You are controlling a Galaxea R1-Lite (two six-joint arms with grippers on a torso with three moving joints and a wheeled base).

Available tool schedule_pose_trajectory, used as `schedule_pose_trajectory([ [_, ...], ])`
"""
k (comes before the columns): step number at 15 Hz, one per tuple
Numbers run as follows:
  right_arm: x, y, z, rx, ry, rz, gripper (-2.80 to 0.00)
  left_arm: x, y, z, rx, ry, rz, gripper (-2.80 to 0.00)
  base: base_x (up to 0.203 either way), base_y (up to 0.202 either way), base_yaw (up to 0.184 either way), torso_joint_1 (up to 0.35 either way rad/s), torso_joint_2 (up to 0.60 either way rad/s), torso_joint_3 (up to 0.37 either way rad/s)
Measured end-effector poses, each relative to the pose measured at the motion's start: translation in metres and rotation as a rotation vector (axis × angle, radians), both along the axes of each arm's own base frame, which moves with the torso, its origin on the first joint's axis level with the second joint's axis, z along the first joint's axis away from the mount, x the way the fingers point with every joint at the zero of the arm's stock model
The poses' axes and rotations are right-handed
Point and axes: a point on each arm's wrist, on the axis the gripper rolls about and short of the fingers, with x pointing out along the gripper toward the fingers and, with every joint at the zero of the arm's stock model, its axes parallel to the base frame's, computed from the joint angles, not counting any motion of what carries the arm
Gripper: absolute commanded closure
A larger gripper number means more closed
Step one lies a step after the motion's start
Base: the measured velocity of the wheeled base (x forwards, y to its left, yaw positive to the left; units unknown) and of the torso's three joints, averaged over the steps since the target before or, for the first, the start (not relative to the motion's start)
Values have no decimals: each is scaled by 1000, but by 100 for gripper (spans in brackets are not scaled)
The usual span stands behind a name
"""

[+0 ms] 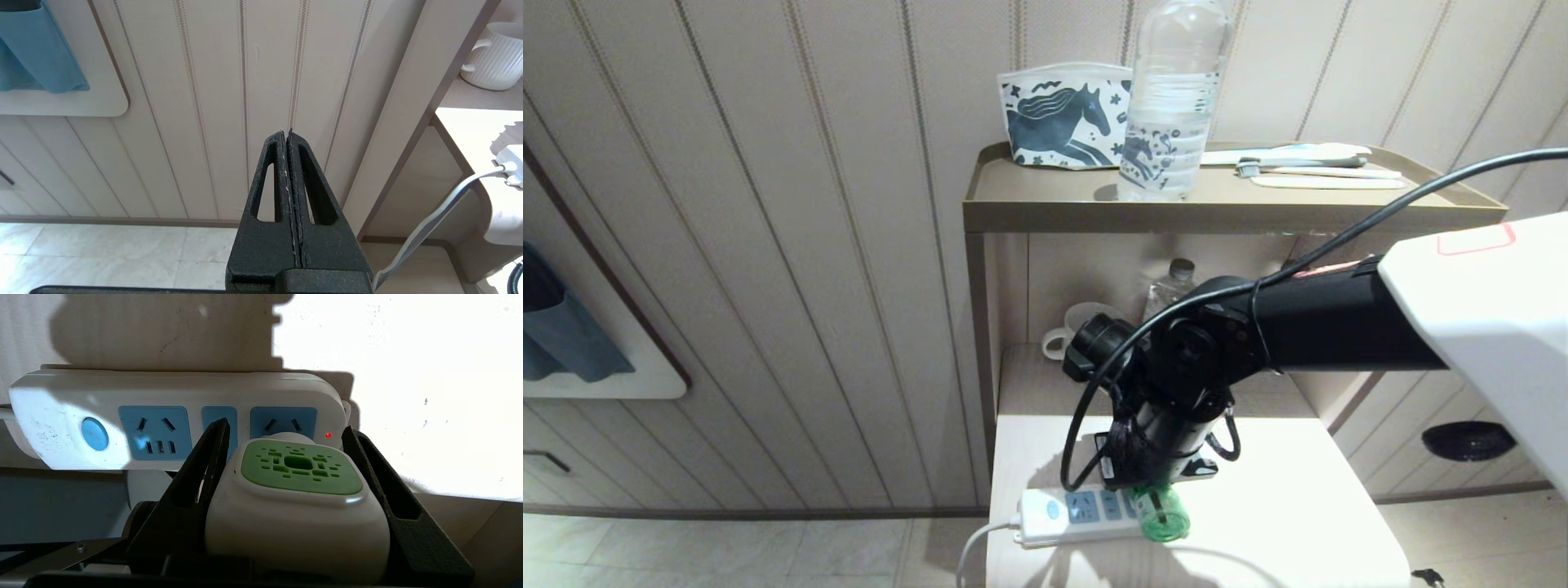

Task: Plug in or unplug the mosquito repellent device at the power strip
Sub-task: Insert the plug into the socket

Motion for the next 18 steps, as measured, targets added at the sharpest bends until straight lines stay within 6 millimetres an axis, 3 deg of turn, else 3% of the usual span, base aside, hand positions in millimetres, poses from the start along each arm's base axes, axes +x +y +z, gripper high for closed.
schedule_pose_trajectory([
  [18,-13,-5,-32,12,-34,-30,0,0,0,0,0,0,0,0,0,0,0,0,0,0],
])
